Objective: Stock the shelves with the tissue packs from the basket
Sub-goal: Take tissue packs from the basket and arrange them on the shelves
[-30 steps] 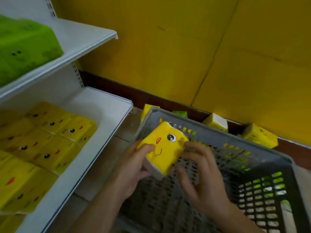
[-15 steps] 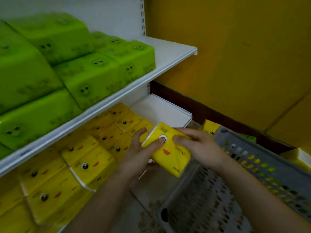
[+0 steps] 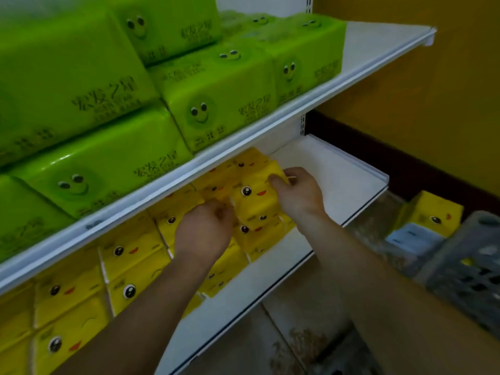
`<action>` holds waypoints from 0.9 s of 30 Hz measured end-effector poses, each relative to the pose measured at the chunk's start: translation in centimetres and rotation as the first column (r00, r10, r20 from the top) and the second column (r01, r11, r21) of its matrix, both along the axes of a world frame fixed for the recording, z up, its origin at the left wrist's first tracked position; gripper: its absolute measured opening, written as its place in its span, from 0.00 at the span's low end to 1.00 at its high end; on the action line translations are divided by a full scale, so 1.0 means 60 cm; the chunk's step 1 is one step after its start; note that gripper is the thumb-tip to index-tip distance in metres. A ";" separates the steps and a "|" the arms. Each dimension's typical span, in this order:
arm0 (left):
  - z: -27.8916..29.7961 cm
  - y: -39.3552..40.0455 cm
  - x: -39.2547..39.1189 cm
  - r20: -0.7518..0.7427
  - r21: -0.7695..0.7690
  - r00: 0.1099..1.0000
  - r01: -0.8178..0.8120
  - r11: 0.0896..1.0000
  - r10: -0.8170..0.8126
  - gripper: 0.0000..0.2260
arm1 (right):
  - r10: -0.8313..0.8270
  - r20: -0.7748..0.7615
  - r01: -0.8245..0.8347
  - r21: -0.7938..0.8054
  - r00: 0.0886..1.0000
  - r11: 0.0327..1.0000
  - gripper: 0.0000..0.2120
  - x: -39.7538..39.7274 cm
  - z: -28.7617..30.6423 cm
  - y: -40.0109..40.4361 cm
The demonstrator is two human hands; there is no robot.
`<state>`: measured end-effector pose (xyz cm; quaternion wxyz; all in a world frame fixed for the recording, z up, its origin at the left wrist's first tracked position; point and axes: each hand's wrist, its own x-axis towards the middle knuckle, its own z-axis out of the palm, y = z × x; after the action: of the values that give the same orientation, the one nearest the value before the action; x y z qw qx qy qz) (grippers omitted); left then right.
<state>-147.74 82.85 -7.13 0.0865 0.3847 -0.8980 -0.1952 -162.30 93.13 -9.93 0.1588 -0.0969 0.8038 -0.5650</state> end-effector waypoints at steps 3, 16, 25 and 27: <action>-0.034 -0.047 0.016 0.132 -0.155 0.989 0.091 0.984 -0.070 0.17 | 0.007 -0.045 -0.008 -0.009 0.999 1.000 0.20 -0.019 -0.024 -0.057; -0.098 -0.089 0.031 0.448 -0.193 0.885 0.230 0.954 -0.123 0.37 | 0.269 -0.253 -0.181 0.321 0.930 0.930 0.31 0.010 -0.101 -0.150; -0.071 -0.088 0.010 0.234 -0.235 0.960 0.211 0.949 -0.155 0.36 | 0.352 -0.262 -0.254 0.343 0.899 0.904 0.32 0.011 -0.078 -0.110; -0.061 -0.072 0.000 0.096 -0.264 0.970 0.242 0.934 -0.224 0.30 | 0.314 -0.326 -0.207 0.323 0.892 0.923 0.30 0.012 -0.058 -0.085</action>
<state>-147.76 78.56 -10.76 0.0861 0.2662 -0.9579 -0.0653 -161.56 88.06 -13.39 0.0908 -0.2865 0.8703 -0.3901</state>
